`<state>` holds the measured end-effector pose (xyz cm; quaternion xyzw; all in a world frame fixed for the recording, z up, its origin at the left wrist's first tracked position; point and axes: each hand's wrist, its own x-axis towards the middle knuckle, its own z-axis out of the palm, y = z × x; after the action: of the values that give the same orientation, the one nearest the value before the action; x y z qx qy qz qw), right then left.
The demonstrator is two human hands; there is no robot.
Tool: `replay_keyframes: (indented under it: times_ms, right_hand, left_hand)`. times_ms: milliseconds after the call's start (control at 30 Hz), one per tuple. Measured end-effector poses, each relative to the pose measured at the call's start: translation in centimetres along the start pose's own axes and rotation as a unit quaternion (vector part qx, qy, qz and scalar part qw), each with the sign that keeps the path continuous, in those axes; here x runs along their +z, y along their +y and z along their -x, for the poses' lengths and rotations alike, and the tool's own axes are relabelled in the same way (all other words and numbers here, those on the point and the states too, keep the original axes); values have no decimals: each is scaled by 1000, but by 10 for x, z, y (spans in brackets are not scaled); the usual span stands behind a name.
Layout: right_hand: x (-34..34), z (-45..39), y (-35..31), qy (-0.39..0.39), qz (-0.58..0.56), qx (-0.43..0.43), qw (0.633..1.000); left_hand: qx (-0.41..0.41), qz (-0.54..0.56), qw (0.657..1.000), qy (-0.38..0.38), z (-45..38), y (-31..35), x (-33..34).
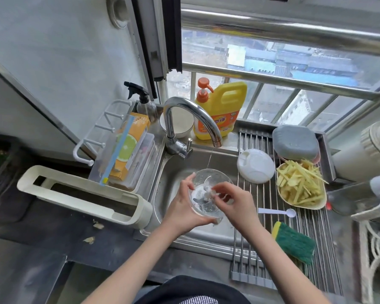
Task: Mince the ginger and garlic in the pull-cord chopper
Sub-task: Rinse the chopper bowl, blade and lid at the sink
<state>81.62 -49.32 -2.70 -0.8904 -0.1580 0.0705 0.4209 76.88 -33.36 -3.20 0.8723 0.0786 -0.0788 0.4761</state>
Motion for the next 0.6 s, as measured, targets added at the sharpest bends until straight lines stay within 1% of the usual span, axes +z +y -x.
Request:
replay_keyframes:
  times_ms: [100, 233, 333, 367, 500, 600]
  right_hand:
    - [4, -2, 2, -34, 16, 20, 999]
    - [3, -7, -4, -28, 6, 13, 999]
    - [2, -12, -9, -50, 23, 13, 998]
    - [2, -13, -10, -46, 25, 9, 999]
    - [0, -17, -13, 22, -14, 3, 1000]
    - [3, -17, -6, -7, 28, -4, 1000]
  left_hand:
    - [6, -4, 1000, -8, 1, -1, 1]
    - [-5, 18, 1000, 23, 1, -3, 1]
    - [1, 20, 999, 32, -2, -2, -1]
    - [6, 18, 999, 33, -3, -3, -1]
    - [5, 27, 999, 38, -6, -6, 0]
    - [4, 31, 999, 42, -8, -5, 1]
